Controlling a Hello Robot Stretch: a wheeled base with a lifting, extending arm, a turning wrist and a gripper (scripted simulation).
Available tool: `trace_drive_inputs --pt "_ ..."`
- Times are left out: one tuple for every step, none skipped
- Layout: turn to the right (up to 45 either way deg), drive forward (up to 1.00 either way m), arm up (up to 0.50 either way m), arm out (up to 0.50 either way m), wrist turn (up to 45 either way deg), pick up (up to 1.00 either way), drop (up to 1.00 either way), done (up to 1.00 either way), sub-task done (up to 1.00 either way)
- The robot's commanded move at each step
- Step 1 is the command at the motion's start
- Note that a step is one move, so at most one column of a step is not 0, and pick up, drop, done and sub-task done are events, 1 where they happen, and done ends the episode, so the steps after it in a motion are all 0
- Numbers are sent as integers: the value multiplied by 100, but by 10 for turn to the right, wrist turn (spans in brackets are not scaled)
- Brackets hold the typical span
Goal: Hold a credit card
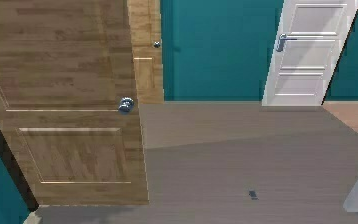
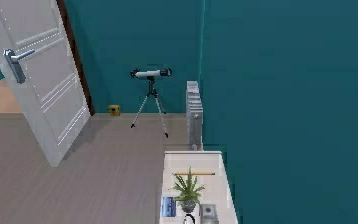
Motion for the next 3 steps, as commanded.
trace_drive_inputs --pt "0 0 50 0 0 0 0 0 0" --pt "0 0 28 0 0 0 0 0 0" --pt "0 0 0 12 0 0 0 0 0"
